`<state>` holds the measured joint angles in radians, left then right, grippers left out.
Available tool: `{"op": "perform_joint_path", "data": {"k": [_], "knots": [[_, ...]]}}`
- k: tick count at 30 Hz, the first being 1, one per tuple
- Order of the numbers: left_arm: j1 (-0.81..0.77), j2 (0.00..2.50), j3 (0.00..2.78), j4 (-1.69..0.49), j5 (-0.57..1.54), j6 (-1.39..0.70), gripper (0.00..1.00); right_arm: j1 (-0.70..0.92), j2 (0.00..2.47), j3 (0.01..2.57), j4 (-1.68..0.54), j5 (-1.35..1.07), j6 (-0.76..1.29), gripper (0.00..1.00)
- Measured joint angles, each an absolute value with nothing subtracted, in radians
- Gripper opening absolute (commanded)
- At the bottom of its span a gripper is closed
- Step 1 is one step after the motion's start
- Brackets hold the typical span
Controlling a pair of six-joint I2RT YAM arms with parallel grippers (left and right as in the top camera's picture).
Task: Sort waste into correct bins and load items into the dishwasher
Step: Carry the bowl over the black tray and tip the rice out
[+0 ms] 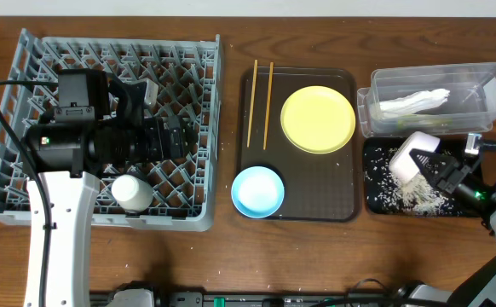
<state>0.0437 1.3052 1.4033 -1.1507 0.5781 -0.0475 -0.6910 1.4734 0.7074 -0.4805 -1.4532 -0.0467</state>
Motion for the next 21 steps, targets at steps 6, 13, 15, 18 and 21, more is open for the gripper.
{"op": "perform_joint_path", "data": {"k": [6, 13, 15, 18, 21], "knots": [[0.044, 1.305, 1.403, -1.150, 0.578, -0.047, 0.95, -0.691, 1.473, 0.707, -0.471, -1.496, -0.089, 0.01], [0.044, 1.305, 1.403, -1.150, 0.578, -0.047, 0.95, -0.690, 1.473, 0.707, -0.469, -1.467, -0.095, 0.01], [0.044, 1.305, 1.403, -1.145, 0.578, -0.047, 0.95, -0.690, 1.473, 0.707, -0.469, -1.464, -0.092, 0.01], [0.044, 1.305, 1.403, -1.143, 0.578, -0.047, 0.95, -0.690, 1.473, 0.707, -0.454, -1.479, -0.094, 0.01], [0.044, 1.305, 1.403, -1.143, 0.578, -0.047, 0.95, -0.690, 1.473, 0.707, -0.451, -1.492, -0.067, 0.01]]}}
